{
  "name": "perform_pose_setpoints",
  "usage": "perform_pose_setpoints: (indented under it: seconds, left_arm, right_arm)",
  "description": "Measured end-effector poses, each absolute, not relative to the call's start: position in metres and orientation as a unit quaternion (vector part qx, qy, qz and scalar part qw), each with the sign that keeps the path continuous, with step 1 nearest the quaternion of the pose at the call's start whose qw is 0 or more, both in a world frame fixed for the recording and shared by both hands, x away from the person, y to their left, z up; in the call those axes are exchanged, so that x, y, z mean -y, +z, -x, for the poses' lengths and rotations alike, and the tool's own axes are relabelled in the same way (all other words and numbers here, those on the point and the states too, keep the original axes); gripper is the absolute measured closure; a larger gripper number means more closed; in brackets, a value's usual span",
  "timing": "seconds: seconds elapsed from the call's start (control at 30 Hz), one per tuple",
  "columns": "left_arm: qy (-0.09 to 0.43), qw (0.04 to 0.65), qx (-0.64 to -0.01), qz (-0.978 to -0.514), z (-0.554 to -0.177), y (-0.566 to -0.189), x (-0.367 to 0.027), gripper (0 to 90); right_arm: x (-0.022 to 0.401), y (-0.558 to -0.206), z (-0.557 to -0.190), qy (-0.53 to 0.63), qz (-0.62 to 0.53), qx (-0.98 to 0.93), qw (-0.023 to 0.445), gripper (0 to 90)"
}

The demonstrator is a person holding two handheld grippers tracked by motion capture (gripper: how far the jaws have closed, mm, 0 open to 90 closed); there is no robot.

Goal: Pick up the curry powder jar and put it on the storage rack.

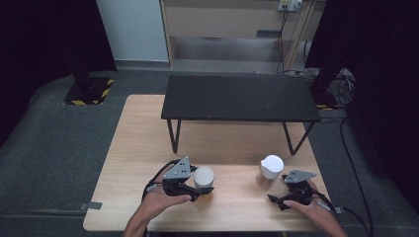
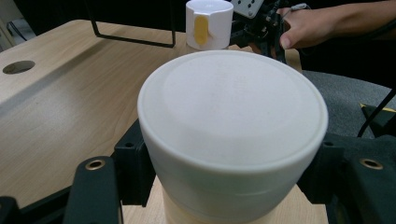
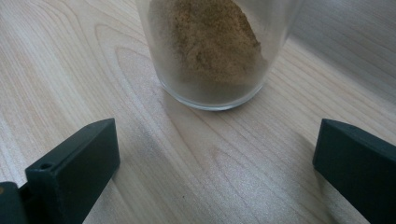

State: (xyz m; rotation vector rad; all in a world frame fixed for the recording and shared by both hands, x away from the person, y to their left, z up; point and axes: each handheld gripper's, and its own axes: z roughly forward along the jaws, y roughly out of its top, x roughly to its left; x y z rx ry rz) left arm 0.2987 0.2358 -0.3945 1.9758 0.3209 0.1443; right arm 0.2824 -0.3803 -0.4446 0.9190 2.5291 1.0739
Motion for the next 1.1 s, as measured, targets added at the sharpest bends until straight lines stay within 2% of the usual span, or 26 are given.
perform_pose_setpoints:
  seconds: [0.57, 1.1]
  left_arm:
    - [0.054, 0.539, -0.127, -0.831, -0.307, -0.377, -0.233, 33.1]
    - [0.063, 0.535, -0.121, -0.834, -0.319, -0.345, -0.231, 33.1]
  right_arm:
    - [0.380, -0.445, -0.282, 0.368, -0.315, -0.866, 0.122, 1.2]
    - [0.380, -0.445, -0.282, 0.368, -0.315, -0.866, 0.122, 1.2]
